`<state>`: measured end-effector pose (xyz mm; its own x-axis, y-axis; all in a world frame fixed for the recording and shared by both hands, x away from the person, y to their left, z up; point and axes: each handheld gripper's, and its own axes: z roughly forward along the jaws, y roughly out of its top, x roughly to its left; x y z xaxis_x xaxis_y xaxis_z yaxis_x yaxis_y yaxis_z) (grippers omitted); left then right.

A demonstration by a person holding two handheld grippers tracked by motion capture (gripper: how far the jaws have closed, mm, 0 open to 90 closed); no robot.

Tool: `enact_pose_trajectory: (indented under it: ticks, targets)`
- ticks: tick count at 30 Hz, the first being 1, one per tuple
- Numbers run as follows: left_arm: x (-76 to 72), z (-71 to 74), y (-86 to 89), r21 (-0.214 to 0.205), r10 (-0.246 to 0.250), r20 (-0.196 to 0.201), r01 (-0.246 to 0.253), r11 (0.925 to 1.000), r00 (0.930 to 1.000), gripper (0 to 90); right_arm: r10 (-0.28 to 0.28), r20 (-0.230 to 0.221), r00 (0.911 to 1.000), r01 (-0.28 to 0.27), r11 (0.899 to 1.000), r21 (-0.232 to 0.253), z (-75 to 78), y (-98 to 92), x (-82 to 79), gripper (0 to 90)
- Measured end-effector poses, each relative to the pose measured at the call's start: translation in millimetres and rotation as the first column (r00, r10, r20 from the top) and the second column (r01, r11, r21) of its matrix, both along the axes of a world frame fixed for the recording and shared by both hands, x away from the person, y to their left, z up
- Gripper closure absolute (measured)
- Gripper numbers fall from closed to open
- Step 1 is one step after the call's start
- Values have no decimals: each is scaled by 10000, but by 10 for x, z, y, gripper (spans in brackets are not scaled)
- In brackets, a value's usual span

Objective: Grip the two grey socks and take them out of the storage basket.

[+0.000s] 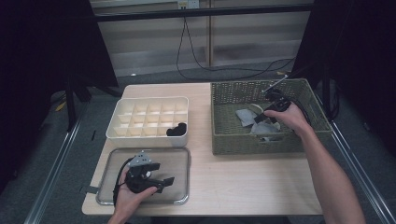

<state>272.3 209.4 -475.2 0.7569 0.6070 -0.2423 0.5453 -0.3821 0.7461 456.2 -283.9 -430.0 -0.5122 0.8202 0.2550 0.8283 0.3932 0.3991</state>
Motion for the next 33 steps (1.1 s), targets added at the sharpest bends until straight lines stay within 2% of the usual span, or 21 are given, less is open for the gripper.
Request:
enact_pose_trajectory:
  ticks: [8, 12, 17, 20, 23, 33]
  targets:
    - [-2, -6, -9, 132, -68, 7, 68, 9999, 10000, 138, 374, -435, 9984, -370, 9993, 81, -31, 32, 14, 467]
    - [-2, -7, -9, 148, -59, 38, 58, 9999, 10000, 138, 971, -809, 9920, -1000, 9944, -335, -37, 93, 15, 473]
    - [-2, -8, -3, 123, -26, 34, 26, 9999, 10000, 138, 1241, -882, 9883, -1301, 9893, -662, -49, 135, 6, 643]
    - [-6, -9, -2, 139, -27, 49, 26, 9999, 10000, 138, 1269, -797, 9887, -1325, 9887, -700, -28, 143, -8, 766]
    - [-17, -1, 3, 127, -46, 87, 45, 9999, 10000, 138, 1206, -519, 9913, -1239, 9902, -650, 0, 124, -18, 837]
    - [-27, -1, -16, 164, -113, 126, 111, 9998, 9999, 138, 602, 588, 9965, -619, 9977, 285, 186, 46, -138, 872]
